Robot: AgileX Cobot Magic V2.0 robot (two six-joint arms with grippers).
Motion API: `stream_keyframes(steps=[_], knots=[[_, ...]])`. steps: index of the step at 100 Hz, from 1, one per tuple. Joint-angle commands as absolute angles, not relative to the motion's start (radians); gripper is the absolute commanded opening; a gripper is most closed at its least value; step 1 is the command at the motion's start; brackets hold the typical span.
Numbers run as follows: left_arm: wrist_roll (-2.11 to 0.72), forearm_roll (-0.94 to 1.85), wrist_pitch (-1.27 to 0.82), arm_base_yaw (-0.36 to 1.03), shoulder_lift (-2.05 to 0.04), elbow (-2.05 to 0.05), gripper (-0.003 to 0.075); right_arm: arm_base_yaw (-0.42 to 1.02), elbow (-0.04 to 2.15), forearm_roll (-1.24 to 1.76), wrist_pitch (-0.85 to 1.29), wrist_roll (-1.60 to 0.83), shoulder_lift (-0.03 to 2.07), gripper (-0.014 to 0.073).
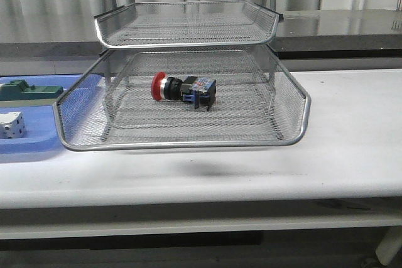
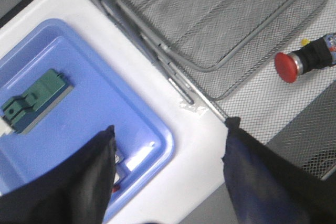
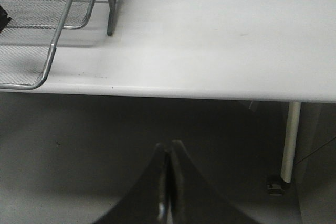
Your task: Place button on rack with both arms
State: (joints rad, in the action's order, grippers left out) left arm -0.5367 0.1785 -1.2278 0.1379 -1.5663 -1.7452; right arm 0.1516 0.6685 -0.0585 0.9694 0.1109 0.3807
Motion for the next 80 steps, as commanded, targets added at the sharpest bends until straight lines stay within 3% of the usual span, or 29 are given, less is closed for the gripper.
stream_keyframes(steps=[1, 37, 80], knots=[[-0.519, 0.215, -1.135, 0.104, -1.461, -1.691, 0.0427, 0.151, 0.701, -0.07, 0.913, 0.107, 0.385, -0.0071], [-0.509, 0.274, -0.738, 0.004, -1.083, -1.183, 0.0427, 0.151, 0.701, -0.07, 0.913, 0.107, 0.385, -0.0071], [-0.509, 0.335, -0.269, 0.003, -0.579, -0.59, 0.0427, 0.151, 0.701, -0.07, 0.913, 0.107, 0.385, -0.0071]])
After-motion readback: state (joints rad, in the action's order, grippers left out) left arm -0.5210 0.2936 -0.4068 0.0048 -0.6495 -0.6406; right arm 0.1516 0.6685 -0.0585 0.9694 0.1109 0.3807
